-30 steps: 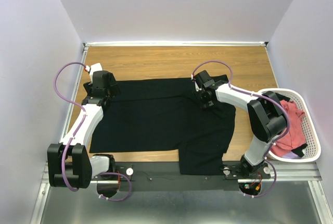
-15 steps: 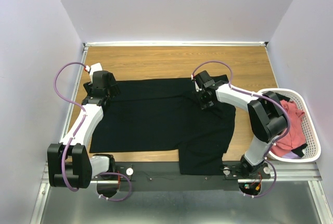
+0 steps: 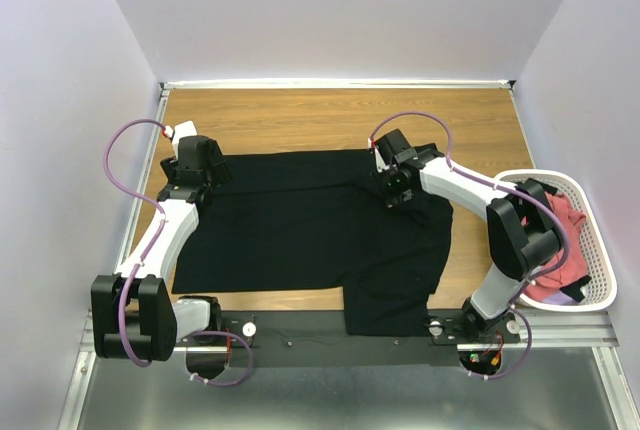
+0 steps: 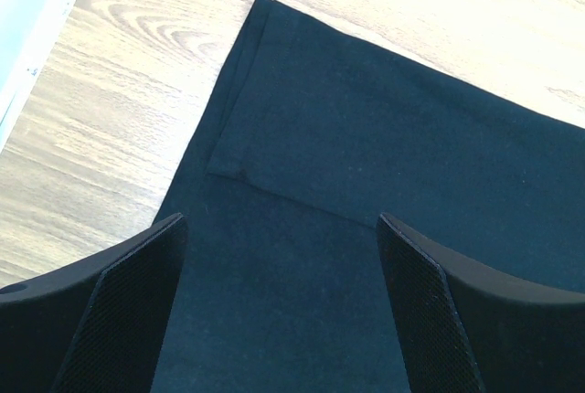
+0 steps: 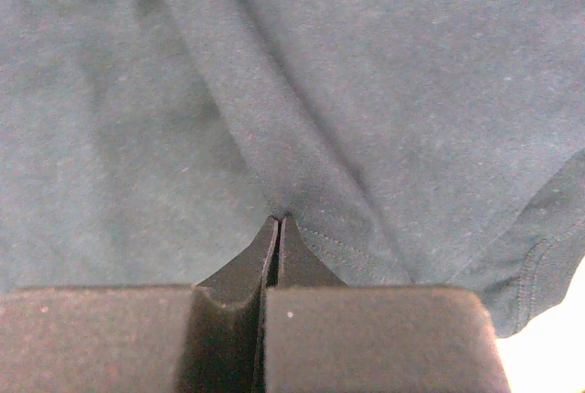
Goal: Fold and stack the t-shirts
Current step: Fold the tshirt
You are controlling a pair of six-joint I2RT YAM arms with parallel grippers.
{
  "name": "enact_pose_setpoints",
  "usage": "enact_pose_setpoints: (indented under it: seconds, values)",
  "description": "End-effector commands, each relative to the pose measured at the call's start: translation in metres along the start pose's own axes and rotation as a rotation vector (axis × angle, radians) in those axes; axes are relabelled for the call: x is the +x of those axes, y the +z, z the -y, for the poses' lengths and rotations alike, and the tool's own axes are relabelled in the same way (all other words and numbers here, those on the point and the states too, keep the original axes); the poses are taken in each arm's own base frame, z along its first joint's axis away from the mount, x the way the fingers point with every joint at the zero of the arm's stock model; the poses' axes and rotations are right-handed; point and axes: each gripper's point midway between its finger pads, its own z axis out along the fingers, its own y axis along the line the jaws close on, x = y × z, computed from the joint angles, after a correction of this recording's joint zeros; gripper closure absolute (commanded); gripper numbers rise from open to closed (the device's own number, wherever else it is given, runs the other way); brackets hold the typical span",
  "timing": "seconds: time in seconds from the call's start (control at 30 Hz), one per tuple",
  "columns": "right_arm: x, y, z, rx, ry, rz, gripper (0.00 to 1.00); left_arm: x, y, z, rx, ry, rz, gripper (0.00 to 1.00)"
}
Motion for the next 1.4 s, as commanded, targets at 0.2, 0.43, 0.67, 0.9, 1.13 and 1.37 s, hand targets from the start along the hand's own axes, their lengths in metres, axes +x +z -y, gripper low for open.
enact_pose_setpoints:
  seconds: [0.2, 0.43, 0.67, 0.9, 1.13, 1.37]
  values:
    - [-0.005, -0.023, -0.025, -0.148, -0.027, -0.001, 0.97, -0.008, 0.001, 0.004, 0.012, -0.001, 0.013, 0.09]
    - [0.001, -0.036, -0.035, -0.225, -0.061, -0.016, 0.98, -0.006, 0.002, 0.006, 0.016, 0.001, 0.007, 0.09]
    - [-0.002, -0.05, -0.039, -0.267, -0.067, 0.007, 0.98, -0.005, 0.003, 0.005, 0.015, 0.001, 0.004, 0.09]
    - [0.017, -0.042, -0.03, -0.213, -0.047, -0.046, 0.69, -0.006, 0.002, 0.006, 0.018, 0.002, 0.007, 0.09]
    - [0.008, -0.033, -0.016, -0.101, 0.033, -0.036, 0.59, -0.006, 0.002, 0.006, 0.02, 0.001, 0.007, 0.09]
    - [0.004, -0.028, -0.027, -0.152, 0.067, -0.014, 0.6, -0.005, 0.003, 0.007, 0.022, 0.005, -0.001, 0.09]
